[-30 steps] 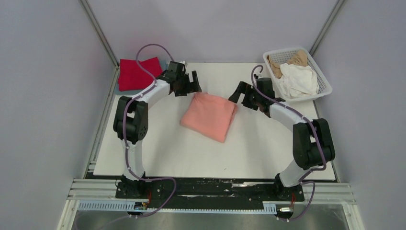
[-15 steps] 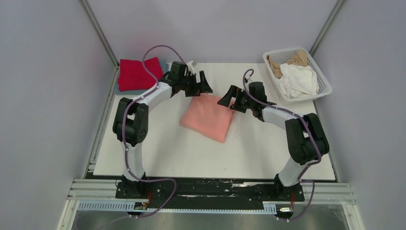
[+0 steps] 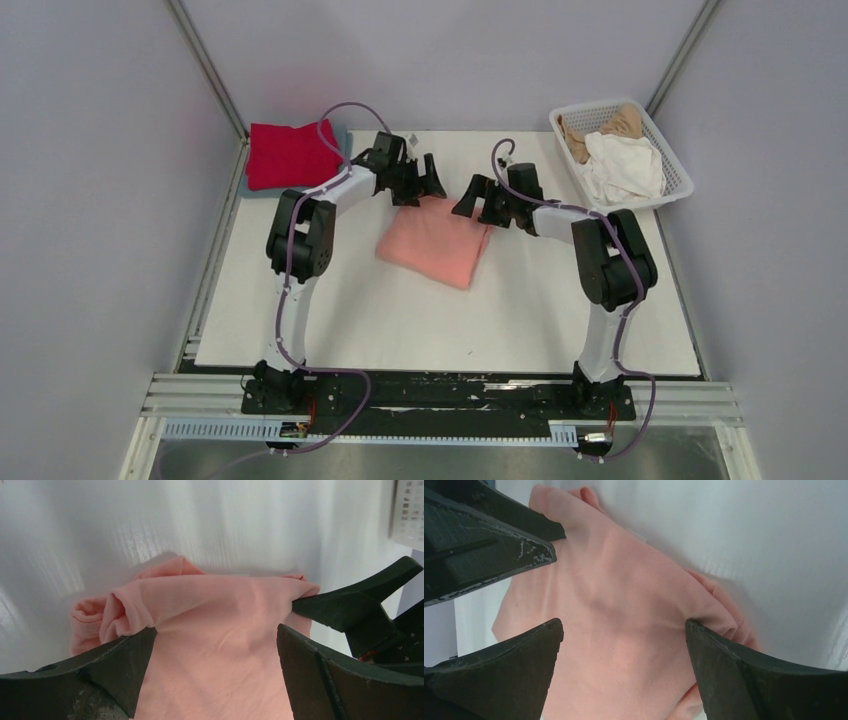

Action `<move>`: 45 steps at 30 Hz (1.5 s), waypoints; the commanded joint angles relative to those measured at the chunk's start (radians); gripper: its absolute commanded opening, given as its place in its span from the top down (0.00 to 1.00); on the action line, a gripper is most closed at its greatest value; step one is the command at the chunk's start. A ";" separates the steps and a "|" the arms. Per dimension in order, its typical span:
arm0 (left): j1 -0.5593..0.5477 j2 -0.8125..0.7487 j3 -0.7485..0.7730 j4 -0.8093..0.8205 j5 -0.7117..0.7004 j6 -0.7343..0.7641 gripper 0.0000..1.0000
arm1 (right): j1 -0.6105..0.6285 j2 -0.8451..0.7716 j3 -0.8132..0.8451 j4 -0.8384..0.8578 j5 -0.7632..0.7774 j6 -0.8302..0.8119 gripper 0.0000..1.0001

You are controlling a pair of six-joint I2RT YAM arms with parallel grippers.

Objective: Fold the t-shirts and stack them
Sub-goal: Fold the long partially folded tshirt into a neat square

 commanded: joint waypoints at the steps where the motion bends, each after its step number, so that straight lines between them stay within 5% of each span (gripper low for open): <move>1: 0.003 -0.007 -0.043 -0.052 -0.082 0.003 0.00 | -0.003 0.058 0.030 -0.050 0.043 -0.053 0.00; 9: -0.005 -0.286 -0.431 0.062 -0.147 -0.070 0.00 | -0.003 0.036 0.045 -0.079 0.062 -0.096 0.00; 18: -0.044 -0.506 -0.393 -0.008 -0.240 -0.015 0.00 | 0.002 -0.299 0.021 -0.190 0.156 -0.161 0.00; 25: -0.114 -0.646 -0.631 0.141 -0.052 -0.073 0.00 | 0.052 -0.487 -0.308 -0.002 -0.217 0.015 0.00; 29: -0.152 -0.705 -0.816 0.287 0.011 -0.107 0.00 | 0.060 -0.526 -0.463 0.089 -0.308 0.079 0.00; 34: -0.168 -0.682 -0.951 0.308 -0.023 -0.131 0.00 | 0.049 -0.474 -0.541 0.076 -0.233 0.079 0.00; 45: -0.167 -0.708 -0.982 0.168 -0.173 -0.104 0.00 | 0.017 -0.495 -0.566 -0.057 -0.026 0.008 0.00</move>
